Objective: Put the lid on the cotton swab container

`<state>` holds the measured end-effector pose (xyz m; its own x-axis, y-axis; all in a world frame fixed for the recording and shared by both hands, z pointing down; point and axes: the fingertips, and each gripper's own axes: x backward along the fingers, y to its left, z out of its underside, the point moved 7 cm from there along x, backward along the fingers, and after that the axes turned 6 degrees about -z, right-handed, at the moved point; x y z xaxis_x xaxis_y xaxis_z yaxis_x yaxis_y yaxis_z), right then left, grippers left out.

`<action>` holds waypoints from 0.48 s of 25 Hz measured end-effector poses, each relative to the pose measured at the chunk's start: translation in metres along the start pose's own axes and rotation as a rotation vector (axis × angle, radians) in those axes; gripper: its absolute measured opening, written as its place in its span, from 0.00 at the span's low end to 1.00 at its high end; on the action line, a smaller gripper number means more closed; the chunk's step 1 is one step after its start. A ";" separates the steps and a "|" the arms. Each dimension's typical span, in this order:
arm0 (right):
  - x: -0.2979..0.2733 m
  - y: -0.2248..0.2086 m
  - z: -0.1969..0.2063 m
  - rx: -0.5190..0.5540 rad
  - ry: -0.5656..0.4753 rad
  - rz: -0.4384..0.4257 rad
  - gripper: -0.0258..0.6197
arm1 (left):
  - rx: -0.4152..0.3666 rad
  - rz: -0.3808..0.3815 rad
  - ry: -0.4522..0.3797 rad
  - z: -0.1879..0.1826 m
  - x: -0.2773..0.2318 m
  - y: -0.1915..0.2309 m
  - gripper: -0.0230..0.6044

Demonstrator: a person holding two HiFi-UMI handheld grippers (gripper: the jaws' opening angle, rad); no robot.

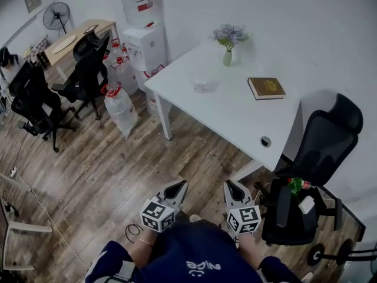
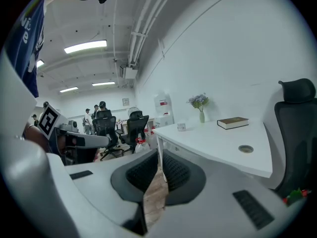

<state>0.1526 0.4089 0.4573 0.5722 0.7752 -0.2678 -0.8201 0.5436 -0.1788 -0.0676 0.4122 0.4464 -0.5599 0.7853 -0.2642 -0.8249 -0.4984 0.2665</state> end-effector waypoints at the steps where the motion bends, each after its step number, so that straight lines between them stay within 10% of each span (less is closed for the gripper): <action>1: 0.000 -0.002 0.002 -0.005 0.008 0.002 0.13 | -0.001 -0.003 0.007 0.001 -0.002 0.000 0.07; 12: -0.022 -0.014 0.029 -0.083 0.099 0.015 0.13 | -0.012 0.049 0.091 0.010 -0.050 0.028 0.07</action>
<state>0.1517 0.3934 0.4937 0.5599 0.7452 -0.3623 -0.8285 0.5006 -0.2508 -0.0613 0.3628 0.4764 -0.6039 0.7235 -0.3345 -0.7969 -0.5401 0.2706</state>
